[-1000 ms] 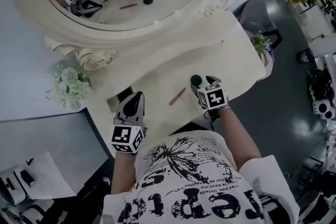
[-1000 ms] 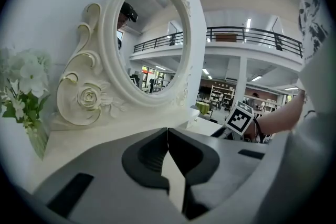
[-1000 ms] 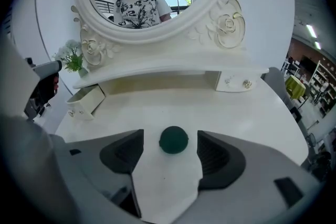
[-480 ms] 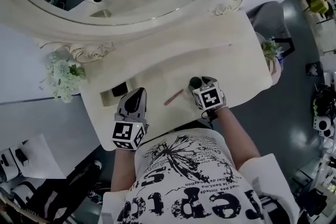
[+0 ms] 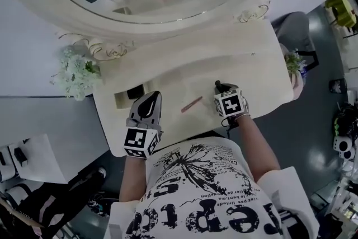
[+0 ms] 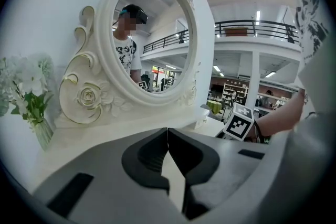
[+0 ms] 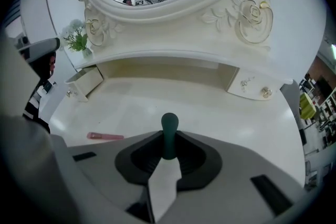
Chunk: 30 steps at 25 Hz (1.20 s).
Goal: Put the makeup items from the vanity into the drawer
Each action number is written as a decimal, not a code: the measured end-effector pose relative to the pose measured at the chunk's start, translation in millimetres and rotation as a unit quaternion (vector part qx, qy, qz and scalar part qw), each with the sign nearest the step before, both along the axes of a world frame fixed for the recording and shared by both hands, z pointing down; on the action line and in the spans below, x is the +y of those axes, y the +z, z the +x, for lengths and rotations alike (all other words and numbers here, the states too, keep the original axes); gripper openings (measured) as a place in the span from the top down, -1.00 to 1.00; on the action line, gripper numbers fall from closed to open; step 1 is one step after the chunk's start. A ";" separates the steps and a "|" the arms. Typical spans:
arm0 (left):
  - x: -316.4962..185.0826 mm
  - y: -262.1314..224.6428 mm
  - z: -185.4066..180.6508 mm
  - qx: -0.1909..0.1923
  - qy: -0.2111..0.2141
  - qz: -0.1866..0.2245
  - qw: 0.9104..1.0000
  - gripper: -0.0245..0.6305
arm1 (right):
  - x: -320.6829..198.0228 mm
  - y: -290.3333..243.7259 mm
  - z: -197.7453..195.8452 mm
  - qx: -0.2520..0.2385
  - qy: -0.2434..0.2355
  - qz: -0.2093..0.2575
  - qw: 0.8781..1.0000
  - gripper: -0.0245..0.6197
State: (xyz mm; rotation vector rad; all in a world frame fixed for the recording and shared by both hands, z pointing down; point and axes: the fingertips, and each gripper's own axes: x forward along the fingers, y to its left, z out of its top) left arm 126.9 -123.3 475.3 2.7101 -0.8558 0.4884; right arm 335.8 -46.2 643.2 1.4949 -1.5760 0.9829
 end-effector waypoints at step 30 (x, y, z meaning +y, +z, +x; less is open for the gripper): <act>-6.9 -46.1 -263.0 0.021 -0.186 0.051 0.981 0.86 | -120.1 -79.7 -318.6 -0.060 -0.244 0.092 0.963 0.69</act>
